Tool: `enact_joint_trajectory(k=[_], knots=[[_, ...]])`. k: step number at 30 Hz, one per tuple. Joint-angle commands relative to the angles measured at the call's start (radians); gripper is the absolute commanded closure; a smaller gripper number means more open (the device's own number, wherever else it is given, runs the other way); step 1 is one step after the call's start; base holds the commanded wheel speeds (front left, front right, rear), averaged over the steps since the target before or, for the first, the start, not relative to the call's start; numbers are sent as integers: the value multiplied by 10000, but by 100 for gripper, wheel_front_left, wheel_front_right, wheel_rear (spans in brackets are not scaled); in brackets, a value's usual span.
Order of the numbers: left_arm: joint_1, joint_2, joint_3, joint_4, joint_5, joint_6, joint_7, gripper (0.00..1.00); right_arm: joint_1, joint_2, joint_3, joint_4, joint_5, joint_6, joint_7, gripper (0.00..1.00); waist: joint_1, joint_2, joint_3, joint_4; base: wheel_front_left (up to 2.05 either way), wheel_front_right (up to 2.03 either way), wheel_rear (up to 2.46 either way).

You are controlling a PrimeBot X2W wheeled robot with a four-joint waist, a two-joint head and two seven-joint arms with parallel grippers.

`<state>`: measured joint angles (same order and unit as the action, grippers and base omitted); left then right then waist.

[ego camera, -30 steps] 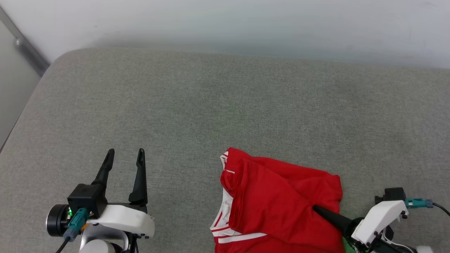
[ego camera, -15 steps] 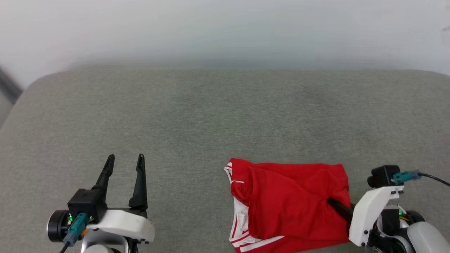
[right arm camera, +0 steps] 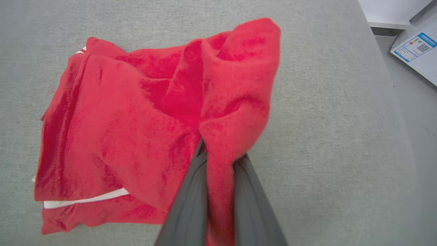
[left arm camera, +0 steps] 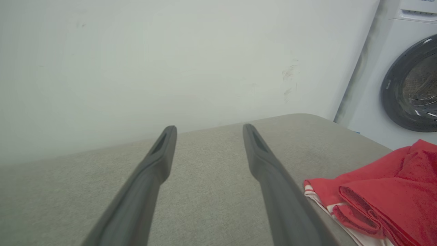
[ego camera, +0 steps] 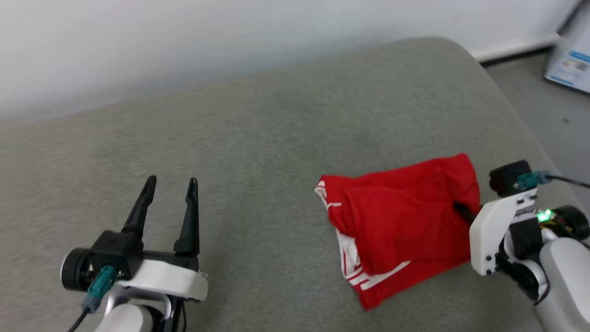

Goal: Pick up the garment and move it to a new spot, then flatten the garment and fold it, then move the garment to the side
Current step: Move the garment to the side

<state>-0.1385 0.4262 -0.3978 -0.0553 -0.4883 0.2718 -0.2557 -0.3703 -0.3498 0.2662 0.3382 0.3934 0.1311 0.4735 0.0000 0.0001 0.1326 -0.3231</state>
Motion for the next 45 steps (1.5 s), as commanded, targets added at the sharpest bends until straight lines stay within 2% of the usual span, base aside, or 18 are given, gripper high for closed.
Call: enact_joint_trajectory(k=[1,8,9,15,17,21,22,23,24,31,37,45], knots=[[-188,45,-21,-46,62,-52,33,0,-295,-55,-58,78,-43,-7,-182,100,0,-1,880,-1045,0,0,0],[-1388,379,71,-705,412,-94,444,0,-1699,-75,-642,1410,-373,-11,-1850,100,0,-1,2344,-1624,0,0,0],[-1890,589,98,-1032,592,-112,698,0,-2349,-86,-1069,2144,-606,-11,-2696,100,0,-1,2927,-1646,0,0,0],[-2797,899,-16,-1567,940,-263,1214,0,-3530,-334,-2288,3655,-1112,-9,-4104,100,0,-1,4034,-1371,0,0,0],[-3059,1094,6,-1906,1116,-245,1470,0,-4102,-299,-2880,4550,-1433,-11,-4869,100,0,-1,4549,-1121,0,0,0],[-3143,1226,54,-2167,1171,-193,1595,0,-4474,-148,-3614,5578,-1905,-9,-5466,100,0,-1,4829,-896,0,0,0],[-3151,1239,57,-2198,1168,-182,1615,0,-4571,-100,-3815,5822,-2003,-9,-5625,82,0,-1,4854,-838,0,0,0],[-3153,1255,50,-2215,1173,-171,1612,0,-4629,-90,-3995,6051,-2189,-9,-5804,54,0,-1,4875,-787,0,0,0],[-3137,1266,50,-2222,1174,-170,1611,0,-4697,-55,-4140,6243,-2332,-9,-5970,0,0,-1,4882,-758,0,0,0],[-2822,1095,16,-2043,965,-137,1369,0,-4968,-281,-4916,7177,-3215,-11,-6818,0,0,-1,4463,-639,0,0,0],[-2437,800,-20,-1630,691,-101,969,0,-4596,-346,-5139,6977,-3639,-9,-7142,0,0,-1,3545,-518,0,0,0],[-1045,298,167,-834,78,248,347,0,-2742,474,-4272,5138,-3725,-9,-7300,0,0,-1,1560,-44,0,0,0]])
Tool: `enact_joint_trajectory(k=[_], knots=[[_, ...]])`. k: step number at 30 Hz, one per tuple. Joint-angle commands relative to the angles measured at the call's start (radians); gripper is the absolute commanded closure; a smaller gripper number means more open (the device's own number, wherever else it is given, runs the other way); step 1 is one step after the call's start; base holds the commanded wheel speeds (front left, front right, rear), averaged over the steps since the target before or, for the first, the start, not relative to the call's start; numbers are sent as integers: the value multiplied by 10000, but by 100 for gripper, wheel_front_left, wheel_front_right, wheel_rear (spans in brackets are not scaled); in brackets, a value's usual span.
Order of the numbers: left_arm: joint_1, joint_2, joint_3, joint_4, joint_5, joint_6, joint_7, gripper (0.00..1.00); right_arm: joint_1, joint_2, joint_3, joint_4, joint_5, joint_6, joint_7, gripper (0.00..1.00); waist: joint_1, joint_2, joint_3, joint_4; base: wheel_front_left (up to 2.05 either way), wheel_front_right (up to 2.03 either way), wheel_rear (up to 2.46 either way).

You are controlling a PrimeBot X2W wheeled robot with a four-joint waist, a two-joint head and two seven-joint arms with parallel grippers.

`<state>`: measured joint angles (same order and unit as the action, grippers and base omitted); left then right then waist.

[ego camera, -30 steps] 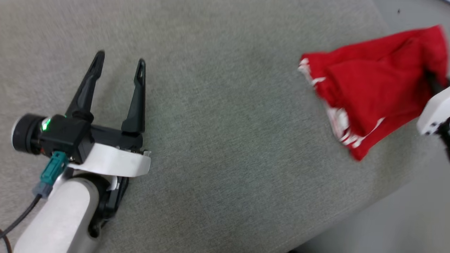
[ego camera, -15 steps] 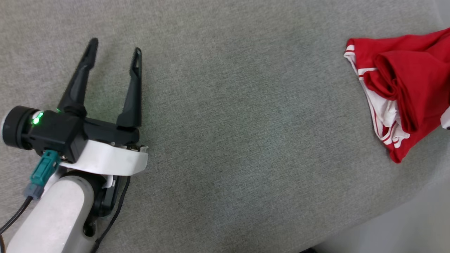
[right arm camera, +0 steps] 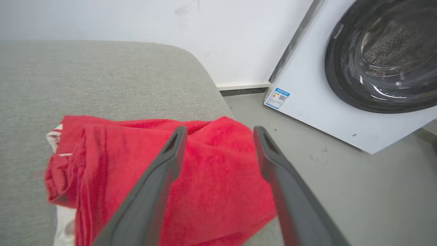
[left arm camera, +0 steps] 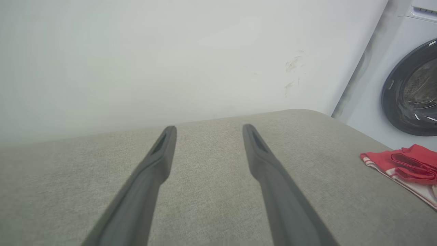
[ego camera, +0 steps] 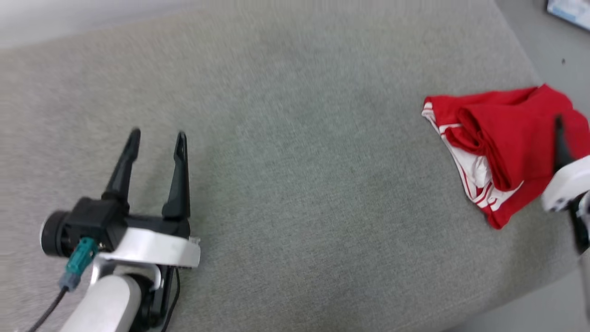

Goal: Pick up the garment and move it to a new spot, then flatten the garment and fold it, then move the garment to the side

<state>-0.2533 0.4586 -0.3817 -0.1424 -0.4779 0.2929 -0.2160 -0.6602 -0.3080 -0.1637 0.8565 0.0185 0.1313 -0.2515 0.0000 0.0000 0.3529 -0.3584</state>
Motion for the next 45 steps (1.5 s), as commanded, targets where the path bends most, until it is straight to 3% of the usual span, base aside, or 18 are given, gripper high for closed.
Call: enact_joint_trajectory(k=[1,9,17,25,35,45], knots=[[270,-72,47,77,-88,72,-100,0,431,173,179,-339,112,-11,5,0,0,0,-792,379,0,0,0],[1270,-331,140,522,-378,204,-299,0,2529,955,809,-2709,857,-9,552,0,0,0,-1779,1220,0,0,0],[1931,-732,311,1119,-628,167,-436,0,4854,2223,544,-6073,1154,-9,1317,0,0,0,-2594,2615,0,0,0],[2399,-791,692,1601,-644,27,-488,0,5862,2546,1133,-8348,1064,-9,2021,0,0,0,-3158,3009,0,0,0],[2884,-846,564,1994,-325,-168,-507,0,7144,2594,1362,-9681,985,-9,2677,0,0,0,-3811,2940,0,0,0],[2855,-896,466,2145,-215,-358,-511,0,7459,2596,1278,-9794,1107,-9,2890,0,0,0,-3980,2865,0,0,0]])
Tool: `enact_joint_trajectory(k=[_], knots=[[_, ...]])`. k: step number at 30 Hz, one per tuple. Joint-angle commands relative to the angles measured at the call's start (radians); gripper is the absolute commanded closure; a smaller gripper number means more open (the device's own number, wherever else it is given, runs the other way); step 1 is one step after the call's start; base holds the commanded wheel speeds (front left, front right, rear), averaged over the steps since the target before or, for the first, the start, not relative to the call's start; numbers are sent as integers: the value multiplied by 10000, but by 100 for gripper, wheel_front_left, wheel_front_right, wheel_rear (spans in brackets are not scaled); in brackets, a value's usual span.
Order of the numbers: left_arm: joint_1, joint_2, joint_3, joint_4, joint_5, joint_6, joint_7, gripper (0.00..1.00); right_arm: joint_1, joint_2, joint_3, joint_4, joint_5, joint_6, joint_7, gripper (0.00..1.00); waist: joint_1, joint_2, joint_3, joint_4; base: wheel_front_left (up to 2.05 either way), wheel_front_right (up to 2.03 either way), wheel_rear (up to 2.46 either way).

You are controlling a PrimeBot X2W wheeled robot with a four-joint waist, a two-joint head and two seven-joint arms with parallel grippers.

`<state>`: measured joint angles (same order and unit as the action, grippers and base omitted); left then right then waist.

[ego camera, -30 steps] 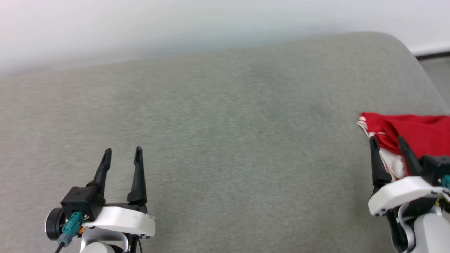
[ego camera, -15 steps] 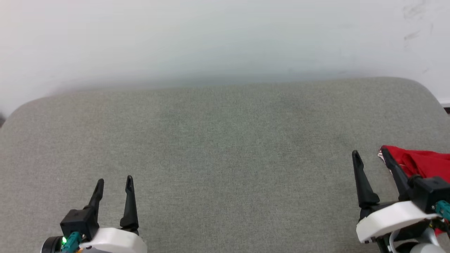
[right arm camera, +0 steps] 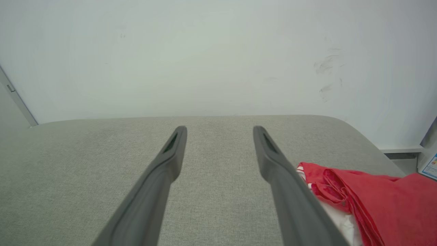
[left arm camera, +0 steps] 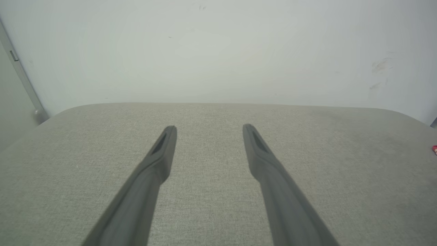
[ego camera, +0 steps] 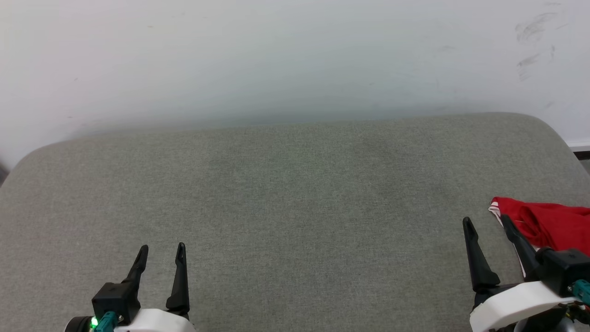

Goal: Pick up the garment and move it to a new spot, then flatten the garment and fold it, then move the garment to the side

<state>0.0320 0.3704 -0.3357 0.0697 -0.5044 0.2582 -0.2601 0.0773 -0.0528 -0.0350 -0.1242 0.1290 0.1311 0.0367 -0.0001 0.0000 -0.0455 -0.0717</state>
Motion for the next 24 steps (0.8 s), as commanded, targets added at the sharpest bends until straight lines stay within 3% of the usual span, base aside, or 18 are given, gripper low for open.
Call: enact_joint_trajectory(k=[1,16,17,24], knots=[[-8,-17,1,37,58,-28,-70,0,63,44,-12,26,7,-8,4,0,1,0,8,4,0,0,0],[-214,-97,69,161,160,-205,-71,0,-40,45,-6,113,-4,-8,-77,0,1,0,57,125,0,0,0],[-225,-109,64,172,157,-236,-71,100,-15,45,-21,109,6,-8,-72,100,1,0,53,129,0,0,0],[-19,-332,204,364,-558,-391,209,100,12,-11,22,499,890,0,-6,100,1,0,69,149,0,0,0]])
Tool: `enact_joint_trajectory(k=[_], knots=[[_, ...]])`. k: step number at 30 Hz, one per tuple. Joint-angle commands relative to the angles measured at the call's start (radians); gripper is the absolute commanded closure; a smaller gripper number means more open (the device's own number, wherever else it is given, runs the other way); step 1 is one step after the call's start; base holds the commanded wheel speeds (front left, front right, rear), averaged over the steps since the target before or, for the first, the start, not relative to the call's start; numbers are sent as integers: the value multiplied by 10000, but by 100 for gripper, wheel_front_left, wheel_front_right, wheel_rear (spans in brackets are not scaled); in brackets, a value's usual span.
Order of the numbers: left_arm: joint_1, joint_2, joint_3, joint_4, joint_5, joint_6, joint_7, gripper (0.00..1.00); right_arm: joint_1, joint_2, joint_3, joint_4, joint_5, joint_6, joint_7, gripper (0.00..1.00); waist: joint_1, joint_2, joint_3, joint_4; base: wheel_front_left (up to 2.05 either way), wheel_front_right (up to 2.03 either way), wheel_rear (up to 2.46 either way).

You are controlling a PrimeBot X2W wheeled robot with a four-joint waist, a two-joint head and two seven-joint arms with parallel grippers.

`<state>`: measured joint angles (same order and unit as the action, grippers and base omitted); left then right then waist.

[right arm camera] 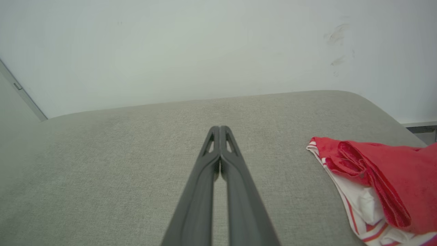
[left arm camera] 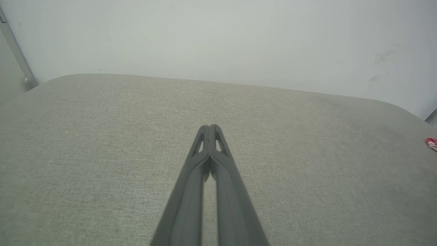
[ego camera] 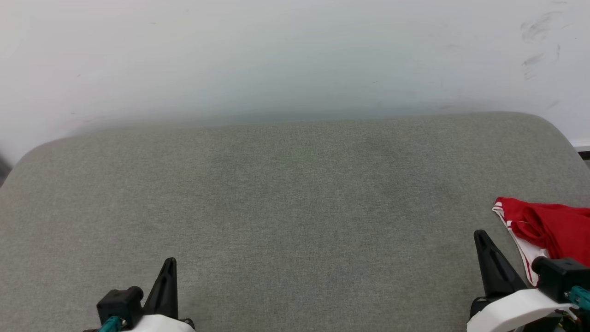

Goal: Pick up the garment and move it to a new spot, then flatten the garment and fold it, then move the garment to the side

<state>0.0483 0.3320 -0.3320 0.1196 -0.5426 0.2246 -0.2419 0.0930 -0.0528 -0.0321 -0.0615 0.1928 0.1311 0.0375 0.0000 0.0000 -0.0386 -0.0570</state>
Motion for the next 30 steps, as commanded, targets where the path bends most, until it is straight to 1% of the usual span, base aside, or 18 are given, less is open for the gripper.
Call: enact_joint_trajectory(k=[1,18,24,25,28,30], knots=[[-202,16,225,-117,-337,-103,75,100,-174,-21,-11,-81,468,0,-7,100,0,0,4,6,0,0,0],[-567,-551,1110,255,-2740,-897,798,100,-632,-120,-72,639,3677,-1,72,100,0,0,61,86,0,0,0],[-674,-737,1387,363,-3478,-1140,1025,100,-765,-139,-100,849,4655,-1,103,100,0,0,82,114,0,0,0],[-674,-737,1387,363,-3478,-1140,1025,100,-765,-139,-100,849,4655,-1,103,100,0,0,82,114,0,0,0],[-744,-849,1561,424,-3942,-1296,1171,100,-845,-150,-120,988,5268,-1,122,100,0,0,96,133,0,0,0],[-757,-879,1607,435,-4054,-1331,1205,100,-865,-152,-126,1021,5419,-1,128,100,0,0,99,138,0,0,0]])
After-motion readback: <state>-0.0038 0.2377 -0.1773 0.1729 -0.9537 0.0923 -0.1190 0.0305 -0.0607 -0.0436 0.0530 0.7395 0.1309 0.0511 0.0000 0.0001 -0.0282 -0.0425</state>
